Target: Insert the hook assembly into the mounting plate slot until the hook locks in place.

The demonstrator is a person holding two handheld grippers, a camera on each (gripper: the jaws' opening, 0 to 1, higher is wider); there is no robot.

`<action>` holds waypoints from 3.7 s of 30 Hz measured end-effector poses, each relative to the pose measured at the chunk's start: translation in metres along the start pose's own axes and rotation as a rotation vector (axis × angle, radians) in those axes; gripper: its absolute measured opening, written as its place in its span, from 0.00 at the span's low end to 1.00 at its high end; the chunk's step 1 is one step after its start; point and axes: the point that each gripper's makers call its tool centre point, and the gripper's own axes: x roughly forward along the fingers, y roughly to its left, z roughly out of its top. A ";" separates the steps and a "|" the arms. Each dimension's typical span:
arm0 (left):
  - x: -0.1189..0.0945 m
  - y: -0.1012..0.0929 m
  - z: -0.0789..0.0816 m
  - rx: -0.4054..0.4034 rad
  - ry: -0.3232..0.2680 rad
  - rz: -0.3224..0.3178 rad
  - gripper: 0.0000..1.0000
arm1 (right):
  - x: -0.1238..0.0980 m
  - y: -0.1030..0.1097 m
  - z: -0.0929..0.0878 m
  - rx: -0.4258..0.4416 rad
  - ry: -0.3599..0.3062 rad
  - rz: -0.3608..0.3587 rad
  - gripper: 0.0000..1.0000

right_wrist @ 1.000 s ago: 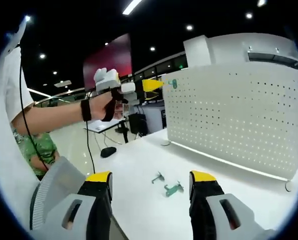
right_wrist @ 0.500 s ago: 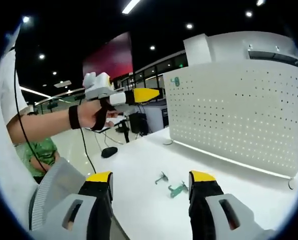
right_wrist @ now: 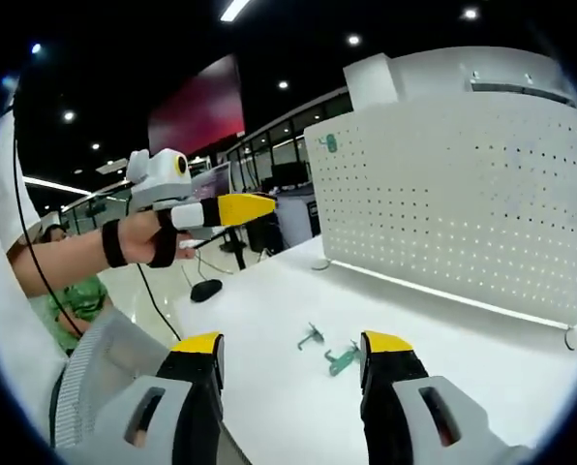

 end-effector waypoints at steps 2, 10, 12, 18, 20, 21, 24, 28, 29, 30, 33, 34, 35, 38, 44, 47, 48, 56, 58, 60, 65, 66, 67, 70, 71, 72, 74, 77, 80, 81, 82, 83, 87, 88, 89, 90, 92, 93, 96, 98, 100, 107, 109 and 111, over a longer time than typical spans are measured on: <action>-0.002 0.000 -0.003 -0.014 0.006 0.004 0.84 | 0.003 0.000 -0.003 -0.012 0.016 0.005 0.57; -0.008 -0.002 -0.022 0.020 0.043 0.013 0.85 | 0.011 -0.001 -0.010 -0.017 0.059 0.013 0.56; -0.010 -0.001 -0.028 0.026 0.063 0.018 0.85 | 0.013 0.000 -0.012 -0.019 0.069 0.018 0.56; -0.019 -0.003 -0.041 0.019 0.076 0.032 0.86 | 0.020 -0.003 -0.021 -0.006 0.100 0.019 0.52; -0.020 -0.003 -0.046 0.010 0.080 0.034 0.86 | 0.023 -0.003 -0.025 -0.006 0.117 0.021 0.52; -0.021 -0.003 -0.049 0.006 0.081 0.036 0.86 | 0.023 -0.003 -0.027 -0.004 0.126 0.020 0.51; -0.023 -0.008 -0.059 0.015 0.108 0.033 0.87 | 0.026 -0.005 -0.028 -0.002 0.130 0.020 0.50; -0.024 -0.011 -0.061 0.037 0.094 0.031 0.88 | 0.030 -0.008 -0.034 0.017 0.147 0.015 0.48; -0.024 -0.012 -0.061 0.038 0.092 0.031 0.89 | 0.031 -0.008 -0.035 0.016 0.149 0.016 0.48; -0.024 -0.012 -0.061 0.036 0.091 0.031 0.89 | 0.032 -0.008 -0.035 0.017 0.152 0.018 0.47; -0.024 -0.011 -0.059 0.028 0.071 0.041 0.88 | 0.034 -0.008 -0.035 0.018 0.151 0.017 0.47; -0.025 -0.011 -0.057 0.036 0.060 0.047 0.86 | 0.035 -0.009 -0.035 0.021 0.153 0.016 0.46; -0.026 -0.011 -0.057 0.036 0.057 0.048 0.86 | 0.036 -0.010 -0.036 0.025 0.155 0.014 0.46; -0.027 -0.009 -0.053 0.021 0.033 0.063 0.86 | 0.040 -0.012 -0.039 0.029 0.162 0.014 0.46; -0.029 -0.008 -0.061 0.033 0.068 0.067 0.86 | 0.049 -0.016 -0.045 0.029 0.192 0.020 0.44; -0.031 -0.005 -0.066 0.019 0.088 0.072 0.86 | 0.054 -0.021 -0.046 0.032 0.206 0.013 0.42; -0.032 -0.005 -0.067 0.018 0.092 0.072 0.86 | 0.055 -0.022 -0.046 0.037 0.208 0.010 0.41; -0.033 -0.001 -0.074 0.012 0.108 0.077 0.87 | 0.069 -0.033 -0.063 0.081 0.258 -0.005 0.35; -0.033 -0.001 -0.077 0.009 0.117 0.072 0.87 | 0.072 -0.035 -0.067 0.086 0.273 -0.013 0.33; -0.034 -0.001 -0.077 0.009 0.121 0.075 0.86 | 0.074 -0.037 -0.070 0.100 0.287 -0.019 0.32; -0.034 0.002 -0.077 0.000 0.119 0.078 0.85 | 0.080 -0.043 -0.081 0.119 0.329 -0.037 0.30; -0.035 0.003 -0.077 -0.012 0.117 0.081 0.85 | 0.081 -0.045 -0.083 0.118 0.339 -0.039 0.30; -0.035 0.004 -0.077 -0.014 0.116 0.084 0.85 | 0.082 -0.045 -0.086 0.124 0.347 -0.044 0.30; -0.036 0.004 -0.076 -0.009 0.114 0.087 0.85 | 0.084 -0.048 -0.088 0.162 0.353 -0.062 0.27; -0.036 0.004 -0.077 -0.011 0.115 0.087 0.85 | 0.085 -0.049 -0.089 0.174 0.355 -0.069 0.25; -0.036 0.004 -0.077 -0.016 0.117 0.088 0.85 | 0.085 -0.049 -0.089 0.184 0.355 -0.070 0.24; -0.037 0.005 -0.077 -0.025 0.116 0.088 0.85 | 0.086 -0.050 -0.092 0.208 0.361 -0.077 0.24; -0.038 0.005 -0.078 -0.025 0.119 0.091 0.84 | 0.090 -0.051 -0.093 0.214 0.367 -0.078 0.23; -0.038 0.005 -0.080 -0.028 0.122 0.090 0.84 | 0.094 -0.051 -0.095 0.212 0.384 -0.074 0.23; -0.038 0.005 -0.080 -0.032 0.121 0.088 0.84 | 0.095 -0.051 -0.096 0.210 0.388 -0.075 0.23; -0.038 0.005 -0.079 -0.047 0.117 0.088 0.84 | 0.097 -0.051 -0.096 0.210 0.391 -0.077 0.23; -0.038 0.005 -0.079 -0.063 0.112 0.088 0.84 | 0.098 -0.052 -0.096 0.211 0.396 -0.081 0.23; -0.039 0.007 -0.081 -0.061 0.121 0.096 0.82 | 0.102 -0.056 -0.105 0.239 0.428 -0.106 0.21; -0.039 0.008 -0.081 -0.063 0.121 0.095 0.82 | 0.104 -0.056 -0.106 0.242 0.429 -0.104 0.20; -0.039 0.008 -0.081 -0.064 0.120 0.095 0.82 | 0.104 -0.056 -0.106 0.244 0.429 -0.104 0.20; -0.039 0.008 -0.081 -0.062 0.120 0.097 0.82 | 0.106 -0.057 -0.108 0.251 0.438 -0.108 0.20; -0.039 0.008 -0.082 -0.057 0.124 0.097 0.82 | 0.108 -0.057 -0.108 0.252 0.441 -0.111 0.19; -0.039 0.008 -0.082 -0.058 0.126 0.098 0.82 | 0.109 -0.058 -0.108 0.253 0.444 -0.113 0.19; -0.039 0.009 -0.083 -0.057 0.131 0.101 0.81 | 0.113 -0.061 -0.109 0.269 0.457 -0.130 0.18; -0.039 0.009 -0.084 -0.059 0.133 0.102 0.81 | 0.116 -0.061 -0.110 0.267 0.467 -0.129 0.18; -0.039 0.010 -0.084 -0.059 0.135 0.104 0.80 | 0.117 -0.061 -0.113 0.263 0.488 -0.134 0.16; -0.040 0.012 -0.085 -0.067 0.137 0.109 0.79 | 0.120 -0.064 -0.119 0.265 0.510 -0.156 0.14; -0.040 0.012 -0.086 -0.068 0.138 0.110 0.79 | 0.120 -0.064 -0.121 0.264 0.517 -0.157 0.14; -0.040 0.012 -0.086 -0.070 0.139 0.111 0.78 | 0.119 -0.065 -0.123 0.268 0.526 -0.160 0.13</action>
